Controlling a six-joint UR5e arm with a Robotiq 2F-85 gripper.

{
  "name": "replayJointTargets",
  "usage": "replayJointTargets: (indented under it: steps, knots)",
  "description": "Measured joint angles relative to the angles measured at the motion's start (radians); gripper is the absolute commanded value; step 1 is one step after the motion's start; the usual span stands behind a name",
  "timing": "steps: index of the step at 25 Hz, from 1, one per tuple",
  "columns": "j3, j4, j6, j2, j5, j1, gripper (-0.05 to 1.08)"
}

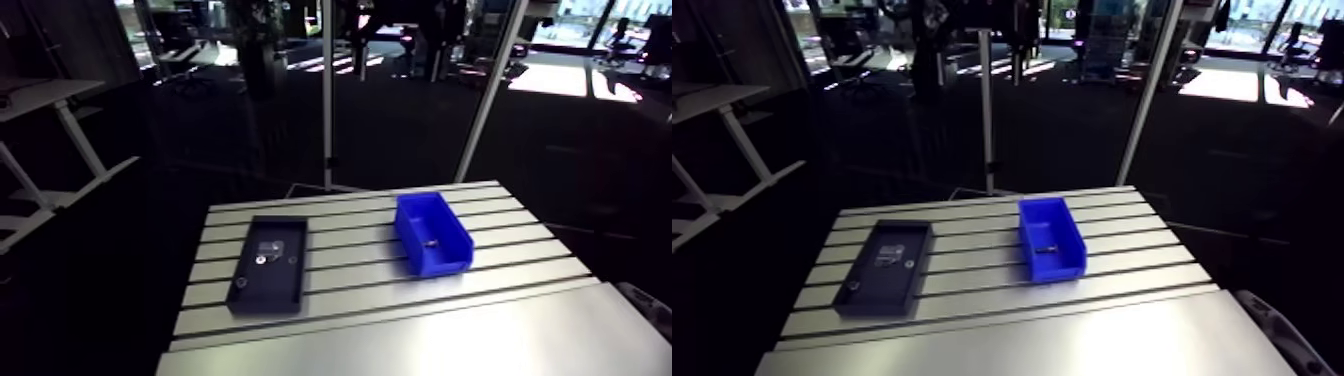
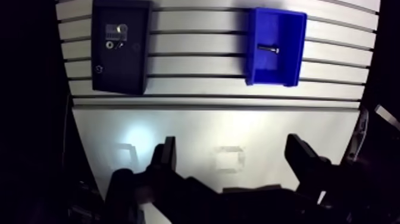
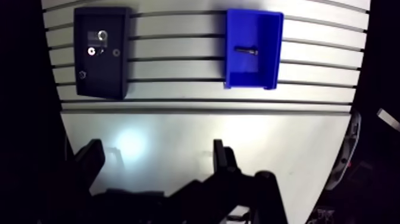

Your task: Pick up the M10 bolt from the tray and put it into the blue bin.

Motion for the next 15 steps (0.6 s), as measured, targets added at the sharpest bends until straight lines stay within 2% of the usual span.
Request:
replayJointTargets:
  steps: [8, 15]
  knots:
    - [-0.012, -0.010, 0.026, 0.001, -0.018, 0.023, 0.01]
    - [-0.005, -0.020, 0.037, -0.003, -0.019, 0.026, 0.01]
